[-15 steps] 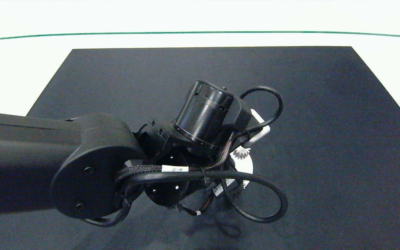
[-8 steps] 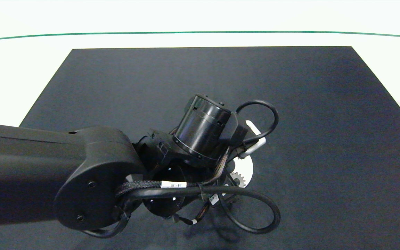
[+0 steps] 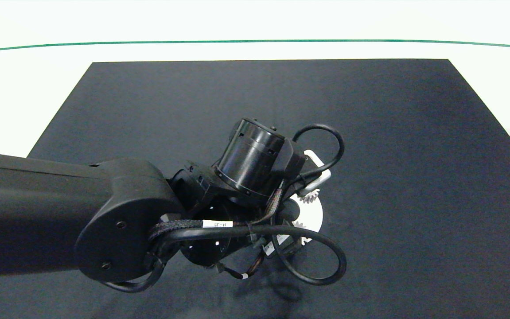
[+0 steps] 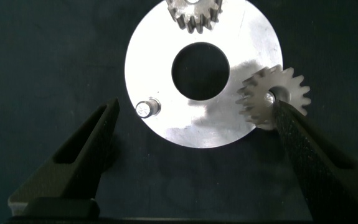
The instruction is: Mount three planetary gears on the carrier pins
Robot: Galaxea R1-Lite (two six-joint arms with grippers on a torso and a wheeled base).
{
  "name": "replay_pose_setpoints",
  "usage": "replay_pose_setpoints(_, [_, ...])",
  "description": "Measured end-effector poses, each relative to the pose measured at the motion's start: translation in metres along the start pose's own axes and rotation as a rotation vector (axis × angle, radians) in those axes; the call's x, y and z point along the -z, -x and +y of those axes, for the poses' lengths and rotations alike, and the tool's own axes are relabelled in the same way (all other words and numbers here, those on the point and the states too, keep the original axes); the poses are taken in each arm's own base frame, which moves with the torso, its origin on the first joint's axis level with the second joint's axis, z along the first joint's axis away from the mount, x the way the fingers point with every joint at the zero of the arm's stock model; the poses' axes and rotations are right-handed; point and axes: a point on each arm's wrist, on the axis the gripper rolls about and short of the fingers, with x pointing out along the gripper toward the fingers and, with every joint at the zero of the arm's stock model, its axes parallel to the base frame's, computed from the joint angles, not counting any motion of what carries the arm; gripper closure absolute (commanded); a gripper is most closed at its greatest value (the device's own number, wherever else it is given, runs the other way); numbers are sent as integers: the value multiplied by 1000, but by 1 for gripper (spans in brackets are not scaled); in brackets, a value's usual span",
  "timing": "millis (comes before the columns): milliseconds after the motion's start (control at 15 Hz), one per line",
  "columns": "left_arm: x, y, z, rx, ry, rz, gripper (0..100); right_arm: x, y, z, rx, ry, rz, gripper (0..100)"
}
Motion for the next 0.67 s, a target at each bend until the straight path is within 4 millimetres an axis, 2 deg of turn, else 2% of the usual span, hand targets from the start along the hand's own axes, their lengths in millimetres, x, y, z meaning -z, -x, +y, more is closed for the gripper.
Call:
replay_pose_setpoints(267, [3, -1, 2, 17, 3, 2, 0, 0, 0, 0, 0, 0, 1, 0])
replay_pose_setpoints(467, [0, 7, 7, 8, 4, -18, 0, 0, 0, 0, 0, 0, 0, 0])
replay_pose_setpoints(667, [8, 10, 27, -38, 30, -4, 0, 0, 0, 0, 0, 0, -2, 0])
